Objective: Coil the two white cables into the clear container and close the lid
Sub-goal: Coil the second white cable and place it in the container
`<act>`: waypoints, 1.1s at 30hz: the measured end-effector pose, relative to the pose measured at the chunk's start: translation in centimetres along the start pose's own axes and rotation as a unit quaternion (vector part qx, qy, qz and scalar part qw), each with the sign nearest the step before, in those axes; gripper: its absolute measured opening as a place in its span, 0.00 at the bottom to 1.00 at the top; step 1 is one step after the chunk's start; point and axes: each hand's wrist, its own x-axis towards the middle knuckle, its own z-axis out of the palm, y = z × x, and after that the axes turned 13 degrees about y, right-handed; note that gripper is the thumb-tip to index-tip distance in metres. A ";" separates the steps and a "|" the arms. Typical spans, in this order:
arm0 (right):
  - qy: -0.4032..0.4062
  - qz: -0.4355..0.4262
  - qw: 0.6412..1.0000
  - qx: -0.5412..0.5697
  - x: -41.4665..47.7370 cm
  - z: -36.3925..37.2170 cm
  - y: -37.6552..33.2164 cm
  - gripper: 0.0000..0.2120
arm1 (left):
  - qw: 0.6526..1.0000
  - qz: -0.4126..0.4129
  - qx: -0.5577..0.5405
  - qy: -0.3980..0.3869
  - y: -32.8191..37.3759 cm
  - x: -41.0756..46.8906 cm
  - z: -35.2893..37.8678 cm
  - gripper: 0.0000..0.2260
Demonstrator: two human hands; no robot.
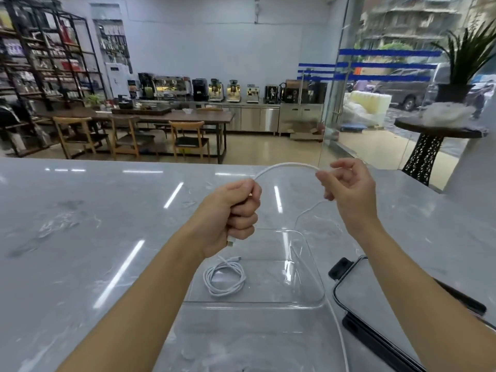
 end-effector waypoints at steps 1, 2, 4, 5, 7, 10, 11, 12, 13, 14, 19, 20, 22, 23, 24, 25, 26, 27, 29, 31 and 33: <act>-0.034 0.011 0.999 -0.010 -0.5 0.2 0.7 0.13 | 0.999 0.012 -0.044 -0.004 0.5 -0.2 -0.5 0.12; -0.068 0.016 0.997 -0.028 -1.1 0.5 1.4 0.13 | 0.996 0.025 -0.083 -0.008 1.0 -0.3 -1.2 0.12; -0.104 0.021 0.994 -0.041 -2.0 1.0 2.4 0.12 | 0.990 0.046 -0.135 -0.015 2.2 -0.6 -2.5 0.14; -0.102 0.027 0.994 -0.028 -2.2 1.4 2.7 0.12 | 0.987 0.056 -0.152 -0.013 2.7 -0.7 -3.2 0.15; -0.077 0.038 0.996 0.016 -2.3 2.4 2.7 0.13 | 0.981 0.072 -0.181 0.004 3.4 -0.9 -4.2 0.16; 0.002 0.023 0.998 0.050 -1.8 4.1 1.8 0.11 | 0.975 0.090 -0.197 0.048 3.7 -1.0 -5.2 0.16; 0.037 0.004 0.998 0.041 -1.7 4.7 1.5 0.10 | 0.974 0.093 -0.195 0.062 3.5 -1.0 -5.5 0.16; 0.068 -0.025 0.997 0.018 -1.5 5.2 1.1 0.10 | 0.974 0.093 -0.191 0.075 3.3 -1.0 -5.7 0.16; 0.085 -0.064 0.994 -0.015 -1.5 5.7 0.8 0.09 | 0.975 0.093 -0.185 0.085 3.1 -1.0 -5.9 0.16; 0.082 -0.117 0.987 -0.071 -1.4 6.1 0.7 0.07 | 0.975 0.093 -0.178 0.094 2.9 -1.0 -6.1 0.17; -0.154 -0.320 0.815 -0.458 -1.5 7.8 0.5 0.11 | 0.981 0.106 -0.029 0.159 2.2 -0.9 -7.3 0.16; -0.218 -0.327 0.773 -0.498 -1.7 7.9 0.3 0.12 | 0.979 0.108 0.010 0.171 2.1 -0.9 -7.4 0.16; -0.321 -0.329 0.726 -0.511 -2.4 8.3 -0.5 0.12 | 0.976 0.108 0.053 0.180 1.7 -0.7 -7.4 0.16; -0.358 -0.322 0.723 -0.495 -2.8 8.5 -1.0 0.11 | 0.976 0.105 0.064 0.179 1.5 -0.7 -7.3 0.16; -0.389 -0.308 0.728 -0.473 -3.3 8.7 -1.6 0.10 | 0.976 0.099 0.074 0.177 1.3 -0.6 -7.1 0.15; -0.414 -0.288 0.740 -0.445 -3.8 8.9 -2.1 0.10 | 0.976 0.092 0.089 0.174 1.0 -0.5 -6.9 0.15; -0.429 -0.272 0.755 -0.415 -4.2 9.0 -2.7 0.10 | 0.975 0.085 0.112 0.170 0.8 -0.4 -6.7 0.14; -0.433 -0.267 0.768 -0.389 -4.5 9.0 -3.2 0.10 | 0.974 0.077 0.138 0.164 0.5 -0.3 -6.5 0.14; -0.412 -0.293 0.787 -0.353 -4.5 8.8 -3.9 0.10 | 0.970 0.059 0.187 0.145 0.1 -0.2 -6.2 0.14; -0.384 -0.316 0.801 -0.332 -4.2 8.5 -4.1 0.11 | 0.966 0.046 0.233 0.100 0.2 -0.3 -6.0 0.15; -0.364 -0.326 0.819 -0.302 -4.1 8.3 -4.1 0.10 | 0.961 0.036 0.271 0.046 0.2 -0.4 -5.7 0.15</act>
